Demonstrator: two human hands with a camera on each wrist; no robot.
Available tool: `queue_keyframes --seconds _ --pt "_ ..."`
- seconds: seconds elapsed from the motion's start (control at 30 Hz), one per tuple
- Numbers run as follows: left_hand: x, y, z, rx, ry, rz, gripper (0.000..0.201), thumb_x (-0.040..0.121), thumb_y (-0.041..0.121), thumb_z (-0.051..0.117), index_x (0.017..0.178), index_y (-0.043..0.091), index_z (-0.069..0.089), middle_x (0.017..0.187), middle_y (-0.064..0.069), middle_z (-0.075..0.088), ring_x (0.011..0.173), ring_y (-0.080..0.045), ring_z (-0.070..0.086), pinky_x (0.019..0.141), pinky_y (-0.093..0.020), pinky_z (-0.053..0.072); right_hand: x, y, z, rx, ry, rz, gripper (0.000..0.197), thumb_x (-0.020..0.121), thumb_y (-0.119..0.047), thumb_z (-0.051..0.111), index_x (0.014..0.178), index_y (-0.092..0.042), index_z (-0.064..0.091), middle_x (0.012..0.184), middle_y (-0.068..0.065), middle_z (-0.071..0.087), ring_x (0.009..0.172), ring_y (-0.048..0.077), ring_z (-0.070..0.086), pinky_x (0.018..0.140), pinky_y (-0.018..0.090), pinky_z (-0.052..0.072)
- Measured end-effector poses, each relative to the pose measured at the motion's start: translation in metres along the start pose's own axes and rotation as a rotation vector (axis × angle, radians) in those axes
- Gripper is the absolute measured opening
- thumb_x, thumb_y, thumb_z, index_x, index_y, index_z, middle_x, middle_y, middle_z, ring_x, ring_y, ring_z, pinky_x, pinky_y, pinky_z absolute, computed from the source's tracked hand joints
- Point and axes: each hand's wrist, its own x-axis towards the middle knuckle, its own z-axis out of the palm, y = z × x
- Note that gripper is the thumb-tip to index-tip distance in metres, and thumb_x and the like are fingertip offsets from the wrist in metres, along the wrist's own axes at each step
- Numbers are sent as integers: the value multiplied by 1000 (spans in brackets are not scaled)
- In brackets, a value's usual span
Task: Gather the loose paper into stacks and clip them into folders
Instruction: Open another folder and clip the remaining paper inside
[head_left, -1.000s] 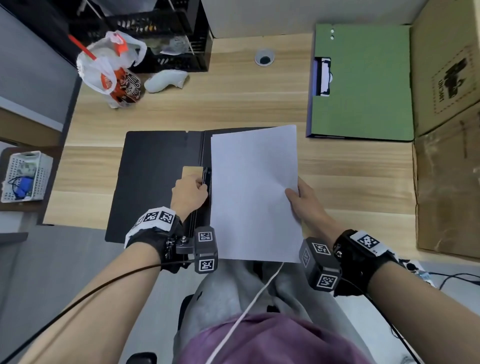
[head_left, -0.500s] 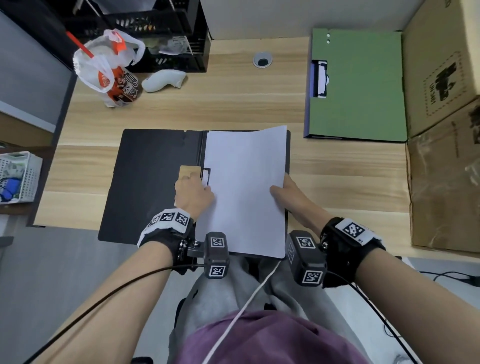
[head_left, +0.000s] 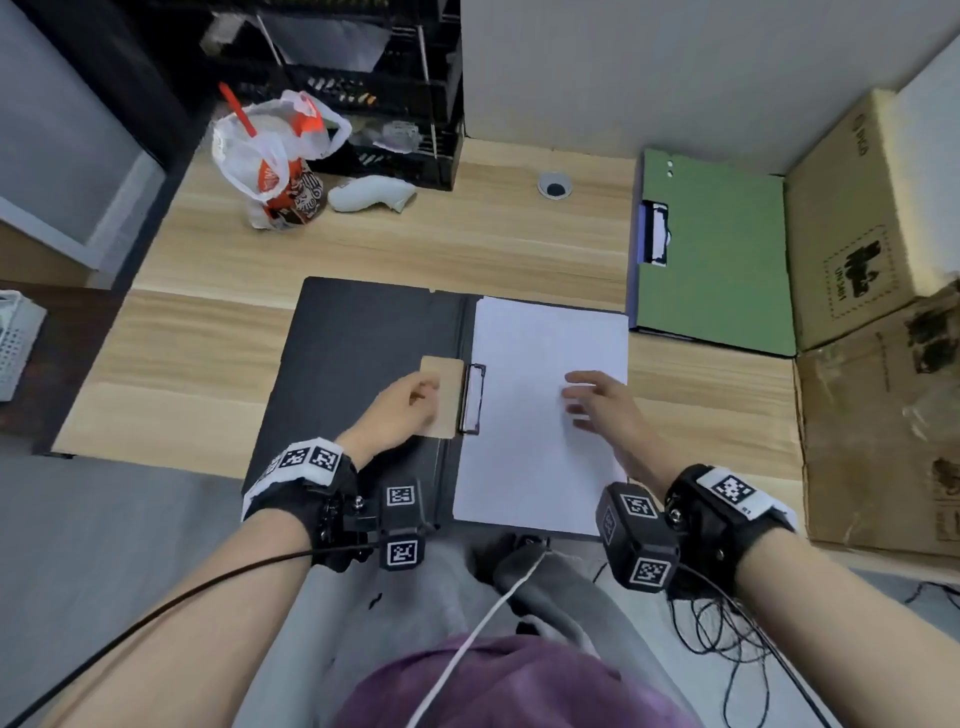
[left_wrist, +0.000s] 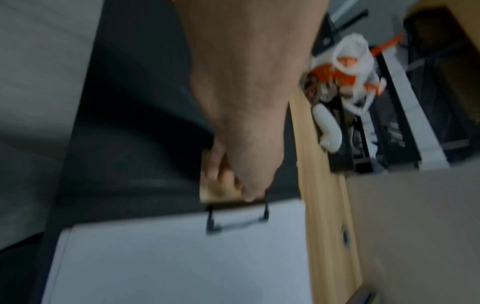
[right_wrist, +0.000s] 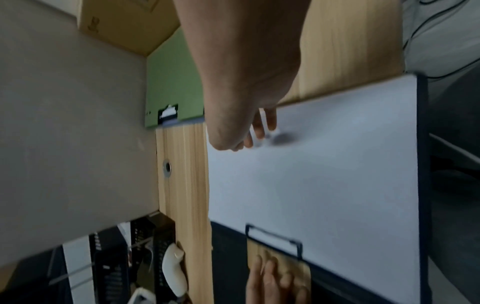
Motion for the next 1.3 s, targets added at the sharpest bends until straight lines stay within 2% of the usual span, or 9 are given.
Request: queue_keyframes --seconds 0.27,0.43,0.6,0.73,0.83,0.93,1.03,1.17,1.3 --pt "-29 -107 -96 217 499 -286 45 82 8 61 127 15 60 132 -16 52 126 -36 42 109 -36 28 -4 -33 96 -107 -113 165 36 98 -14 43 134 -16 41 124 5 45 111 21 45 90 37 39" --pt "-42 -127 -120 -142 429 -316 50 86 9 60 134 13 50 124 -7 60 115 -28 56 102 -37 42 5 -42 129 -67 -117 197 16 98 -11 42 113 -13 48 107 4 47 99 20 45 90 37 40" --pt "-52 -120 -154 -415 442 -343 28 87 6 61 113 14 54 107 -3 61 97 -20 58 82 -28 46 9 -69 165 -93 -160 163 18 95 -3 38 84 -16 44 74 3 41 71 17 40 65 27 39" --pt "-66 -84 -197 -493 437 -230 23 85 -4 53 88 18 59 73 3 63 58 -10 53 47 -19 39 4 -83 188 -180 -221 123 15 94 -3 39 88 -15 45 76 1 43 68 12 40 65 25 36" --pt "-79 -39 -221 -633 235 -85 21 91 0 52 89 21 56 83 1 64 54 -3 60 44 -14 41 2 -101 195 -295 -280 35 8 94 -10 48 89 -16 46 82 3 41 72 14 38 66 27 29" --pt "-79 10 -225 -684 -116 84 13 93 22 58 106 21 61 110 0 67 89 -10 67 67 -20 54 -7 -135 192 -165 -448 -4 40 94 -46 56 123 -19 54 111 -1 55 103 14 52 83 31 50" --pt "-59 46 -203 -626 -293 160 22 93 26 57 113 24 65 129 3 60 115 -17 60 87 -38 56 -20 -170 174 47 -591 -25 56 81 -67 56 120 -27 56 111 -11 56 103 10 56 86 45 57" --pt "-26 85 -154 -561 -419 175 42 87 17 53 127 27 62 140 8 54 132 -13 48 102 -47 47 -26 -174 124 203 -493 -87 39 95 -43 57 122 -16 59 131 2 58 110 24 61 78 43 59" --pt "1 99 -109 -496 -455 90 34 96 10 46 119 26 66 133 4 60 128 -13 51 103 -45 46 -20 -133 70 264 -276 -57 28 103 -20 41 124 -17 59 108 0 67 89 19 65 71 33 61"
